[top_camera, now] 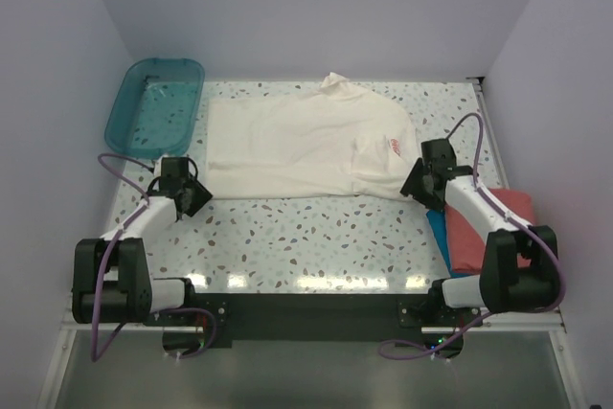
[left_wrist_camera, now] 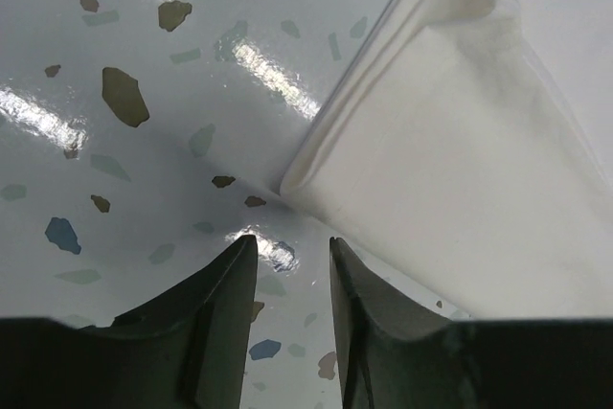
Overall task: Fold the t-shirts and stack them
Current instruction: Fold the tshirt
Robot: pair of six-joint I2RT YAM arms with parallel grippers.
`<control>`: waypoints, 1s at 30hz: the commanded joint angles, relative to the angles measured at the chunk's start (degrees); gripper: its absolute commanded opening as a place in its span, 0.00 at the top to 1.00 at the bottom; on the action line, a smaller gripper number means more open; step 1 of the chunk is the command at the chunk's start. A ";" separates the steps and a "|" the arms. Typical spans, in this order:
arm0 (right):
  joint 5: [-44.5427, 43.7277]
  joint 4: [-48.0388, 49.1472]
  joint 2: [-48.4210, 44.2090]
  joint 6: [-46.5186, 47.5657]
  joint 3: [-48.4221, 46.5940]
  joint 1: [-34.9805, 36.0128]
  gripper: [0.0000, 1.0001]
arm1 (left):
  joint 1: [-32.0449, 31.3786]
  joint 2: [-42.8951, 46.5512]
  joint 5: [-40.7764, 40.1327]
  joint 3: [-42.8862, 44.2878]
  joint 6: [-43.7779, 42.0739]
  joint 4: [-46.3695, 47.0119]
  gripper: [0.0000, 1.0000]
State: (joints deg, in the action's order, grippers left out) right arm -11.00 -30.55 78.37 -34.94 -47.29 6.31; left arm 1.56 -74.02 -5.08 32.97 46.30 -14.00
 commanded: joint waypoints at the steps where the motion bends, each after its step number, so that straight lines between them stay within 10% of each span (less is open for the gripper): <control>1: -0.33 1.01 -1.20 -3.55 2.02 -0.33 0.36 | 0.46 1.68 1.12 -0.71 -0.60 2.30 0.58; 16: 0.02 8.04 8.03 -5.67 1.06 -3.31 0.38 | 0.55 -2.09 1.92 -1.60 1.86 6.70 0.49; 30: 2.65 11.99 11.98 -5.49 -2.19 -4.99 0.50 | 0.46 -8.51 -0.28 0.60 4.23 7.85 0.77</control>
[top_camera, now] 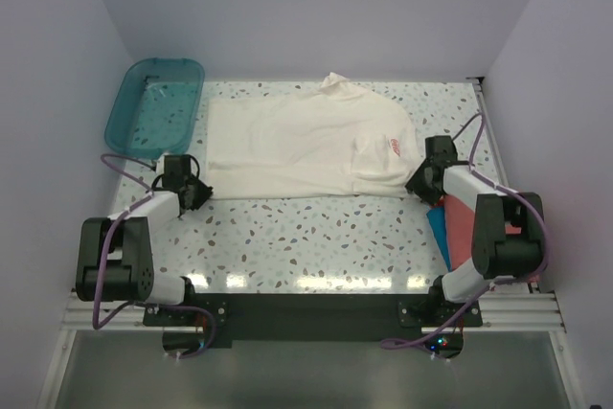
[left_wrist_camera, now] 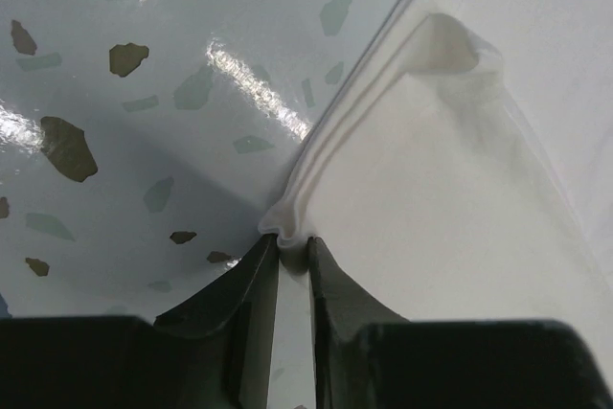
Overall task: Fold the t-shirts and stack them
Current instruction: Fold the tshirt
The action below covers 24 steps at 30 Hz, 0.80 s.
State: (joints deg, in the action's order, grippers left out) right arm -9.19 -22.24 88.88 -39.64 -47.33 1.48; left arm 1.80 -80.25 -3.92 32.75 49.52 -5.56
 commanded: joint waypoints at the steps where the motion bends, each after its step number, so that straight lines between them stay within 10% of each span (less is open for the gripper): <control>1: 1.28 4.04 2.25 -0.97 -2.41 -0.24 0.54 | 0.22 -2.46 -1.53 0.91 1.02 -0.68 0.79; 7: 2.60 1.07 2.80 0.08 -6.98 -0.24 0.99 | 0.22 -2.02 -4.16 5.20 -0.03 -5.33 1.00; 24: 14.01 -19.67 -26.36 2.20 1.61 -4.29 1.00 | 2.94 13.00 -8.38 5.58 -4.25 -20.71 1.00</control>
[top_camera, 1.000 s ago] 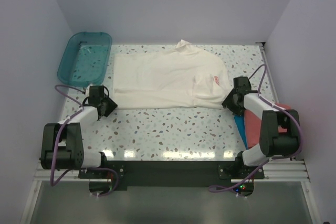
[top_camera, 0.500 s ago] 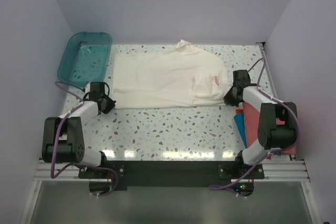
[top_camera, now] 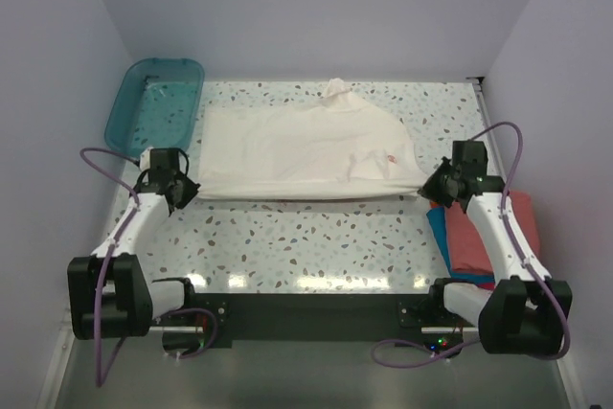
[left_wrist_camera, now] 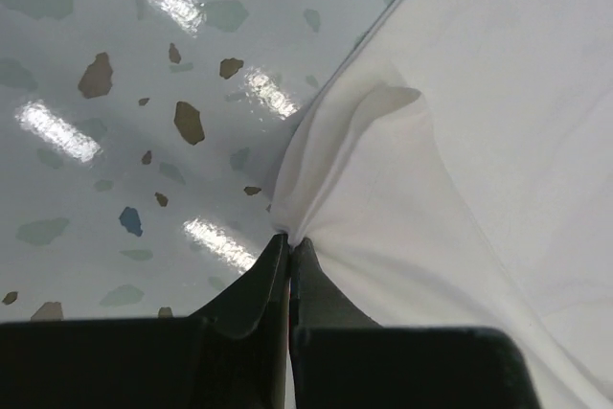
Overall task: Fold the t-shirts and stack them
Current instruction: Fold the tshirt
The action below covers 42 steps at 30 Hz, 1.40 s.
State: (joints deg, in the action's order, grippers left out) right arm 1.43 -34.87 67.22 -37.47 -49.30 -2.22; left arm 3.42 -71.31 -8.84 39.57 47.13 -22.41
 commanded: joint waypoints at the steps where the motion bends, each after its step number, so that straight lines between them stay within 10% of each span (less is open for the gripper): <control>1: 4.10 -7.75 -6.47 -0.23 4.64 -0.59 1.00 | 1.41 5.20 -3.29 -1.95 -1.61 -4.39 1.00; 6: 6.03 -15.29 -17.90 -1.28 9.74 -0.59 0.95 | 1.59 15.04 -2.32 -6.25 0.06 -9.30 1.00; 12: 3.93 -19.54 -28.98 -0.58 12.39 -0.59 0.18 | 1.50 23.93 3.21 -7.59 2.61 -11.60 0.40; 27: -0.10 10.08 5.62 6.01 -1.75 4.59 0.38 | -1.39 6.03 11.22 3.31 -4.77 4.65 0.41; 34: -4.59 12.37 20.84 8.56 -9.32 9.77 0.66 | -4.47 -1.64 9.90 7.62 -5.12 5.98 0.41; 42: -10.48 10.44 25.24 10.75 -9.15 13.03 0.69 | -4.65 -4.10 10.34 8.94 -5.65 6.77 0.41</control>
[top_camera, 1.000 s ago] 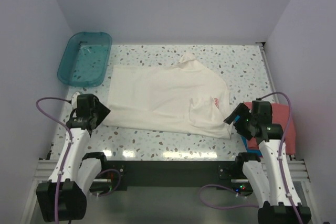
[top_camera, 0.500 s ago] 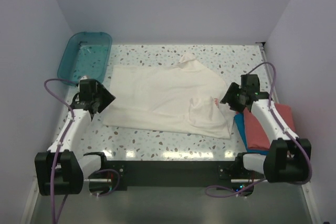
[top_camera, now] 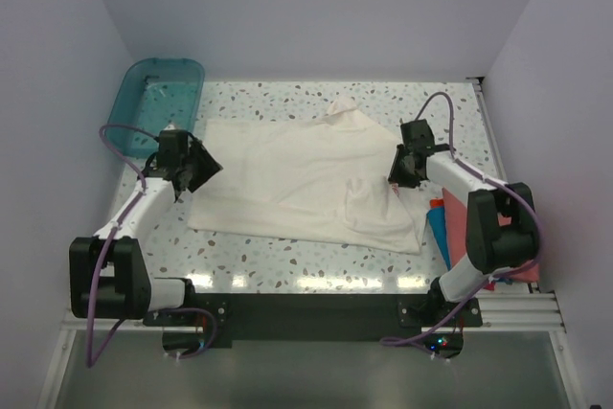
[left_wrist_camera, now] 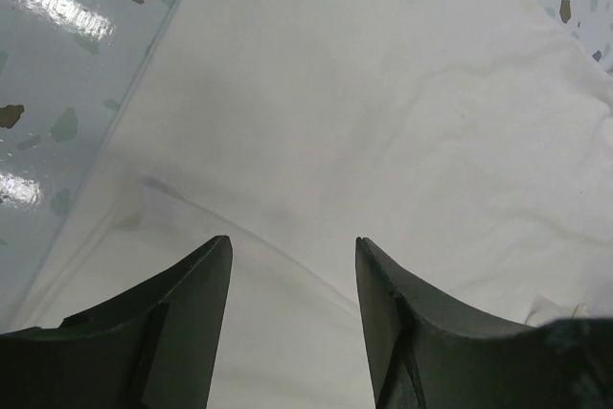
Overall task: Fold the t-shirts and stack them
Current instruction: Fold the tshirt
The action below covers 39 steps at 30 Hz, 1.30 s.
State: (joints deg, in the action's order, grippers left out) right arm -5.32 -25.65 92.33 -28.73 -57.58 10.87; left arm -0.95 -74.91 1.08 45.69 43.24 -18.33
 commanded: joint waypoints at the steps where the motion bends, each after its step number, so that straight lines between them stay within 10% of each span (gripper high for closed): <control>1: -3.90 1.30 0.39 2.10 -0.60 0.02 0.69 | -0.28 -0.50 0.41 2.91 -1.76 2.77 0.41; 25: -0.65 3.68 1.27 3.24 3.70 0.99 0.69 | -0.28 -0.85 0.41 1.16 -2.29 2.95 0.41; 33: -0.74 2.89 -0.66 2.89 3.71 0.99 0.99 | -0.28 -0.85 0.24 0.72 -2.37 2.86 0.41; 39: -4.25 1.74 -4.96 1.75 4.41 0.99 1.00 | -0.28 -0.93 -0.03 0.62 -2.46 2.95 0.41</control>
State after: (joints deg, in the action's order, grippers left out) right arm -6.74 -24.67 92.23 -26.04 -53.74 11.62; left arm -0.95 -75.88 1.30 46.26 42.26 -17.41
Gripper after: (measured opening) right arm 0.008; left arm 0.587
